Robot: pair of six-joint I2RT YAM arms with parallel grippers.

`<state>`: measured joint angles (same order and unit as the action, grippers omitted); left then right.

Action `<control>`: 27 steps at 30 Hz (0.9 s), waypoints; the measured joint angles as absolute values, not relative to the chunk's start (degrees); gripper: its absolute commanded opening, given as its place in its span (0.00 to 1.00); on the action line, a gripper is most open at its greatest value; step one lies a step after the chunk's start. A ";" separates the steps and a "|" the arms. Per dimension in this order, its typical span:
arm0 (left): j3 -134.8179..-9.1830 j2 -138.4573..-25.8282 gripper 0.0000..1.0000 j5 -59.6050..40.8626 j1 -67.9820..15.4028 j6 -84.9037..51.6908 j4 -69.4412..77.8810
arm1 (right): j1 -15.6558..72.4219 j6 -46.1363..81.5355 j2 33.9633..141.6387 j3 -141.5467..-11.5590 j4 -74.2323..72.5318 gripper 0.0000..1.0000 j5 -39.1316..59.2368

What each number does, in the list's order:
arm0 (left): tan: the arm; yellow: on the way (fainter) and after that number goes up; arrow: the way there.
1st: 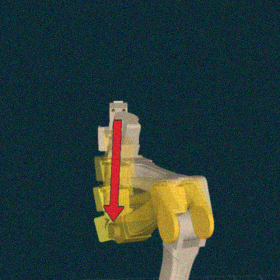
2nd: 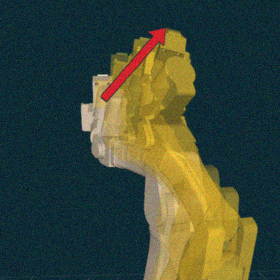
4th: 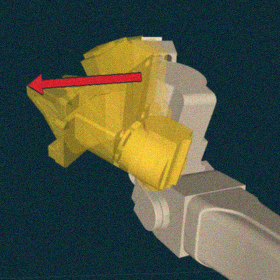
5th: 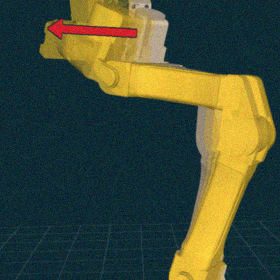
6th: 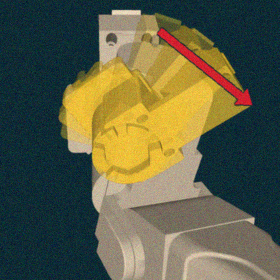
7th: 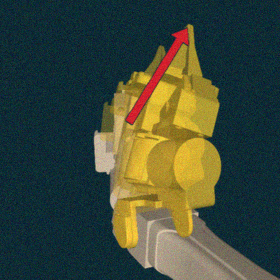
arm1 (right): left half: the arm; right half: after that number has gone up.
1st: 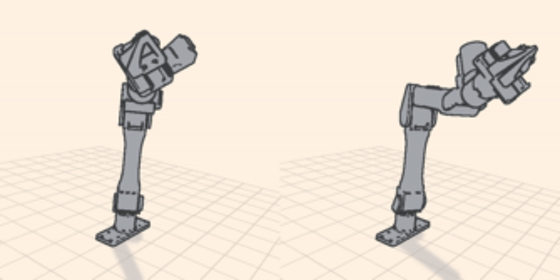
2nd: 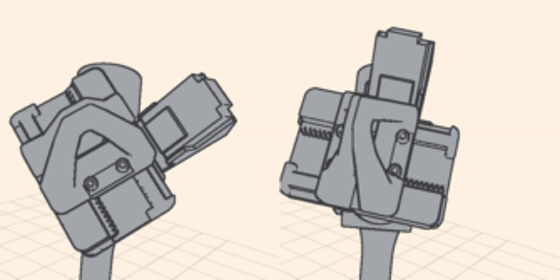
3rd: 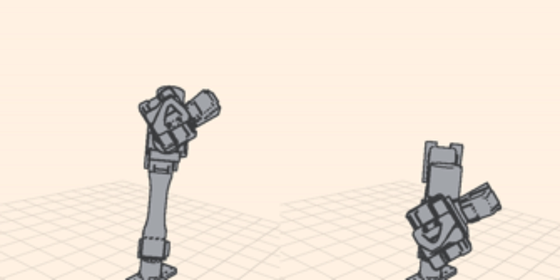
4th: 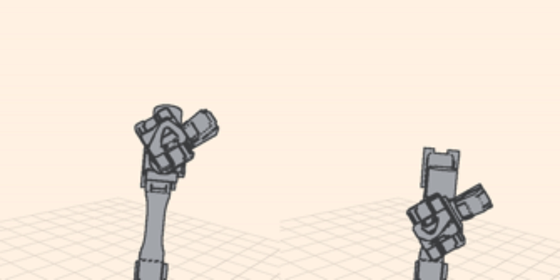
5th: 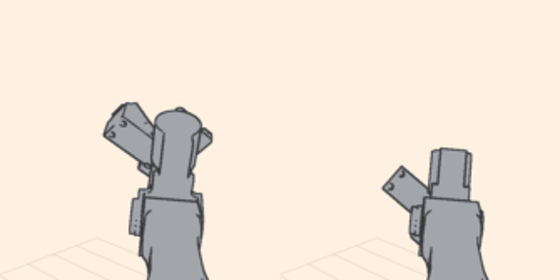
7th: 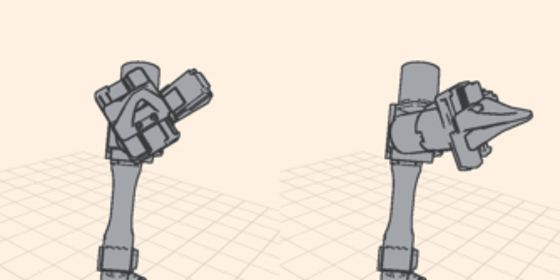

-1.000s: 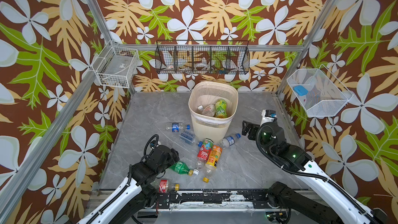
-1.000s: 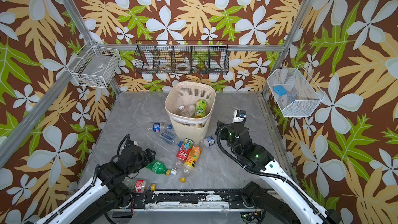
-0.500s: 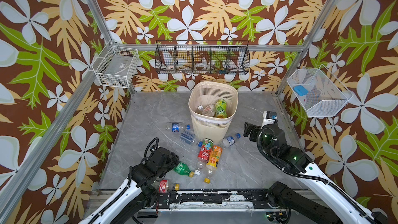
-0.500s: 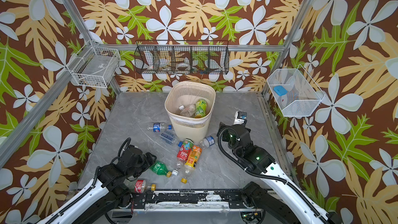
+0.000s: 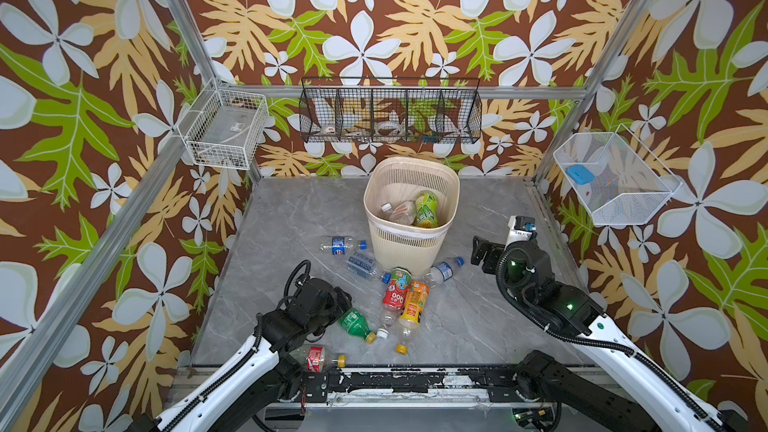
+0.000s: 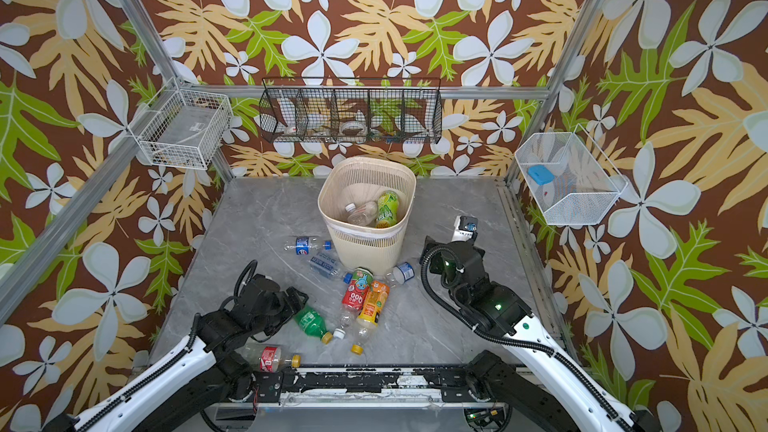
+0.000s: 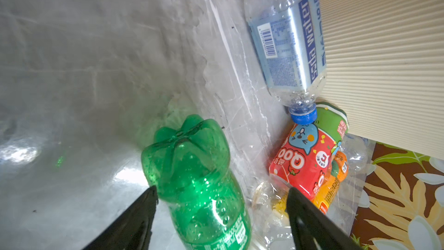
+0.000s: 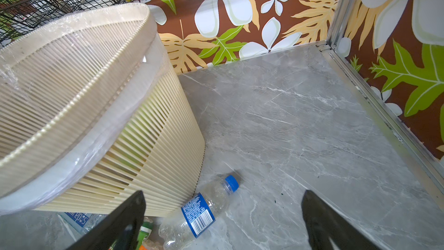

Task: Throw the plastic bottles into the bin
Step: 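Lower the left gripper onto the green soda bottle and grasp it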

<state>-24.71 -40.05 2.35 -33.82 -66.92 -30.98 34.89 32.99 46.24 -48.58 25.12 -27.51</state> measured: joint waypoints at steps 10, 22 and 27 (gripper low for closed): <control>-23.92 -28.95 0.84 2.74 -34.24 -68.07 -40.95 | 34.89 33.01 44.82 -47.99 25.30 1.00 -28.53; -21.69 -38.37 0.83 1.28 -38.28 -69.56 -33.85 | 34.89 33.17 45.10 -47.77 25.34 1.00 -28.49; -19.57 -42.06 0.81 1.23 -40.91 -70.91 -28.21 | 34.89 33.47 45.19 -47.68 25.34 1.00 -28.51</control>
<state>-19.57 -42.06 1.23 -40.91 -70.91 -28.21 34.89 33.47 45.19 -47.68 25.34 -28.51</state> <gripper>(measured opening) 0.820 0.995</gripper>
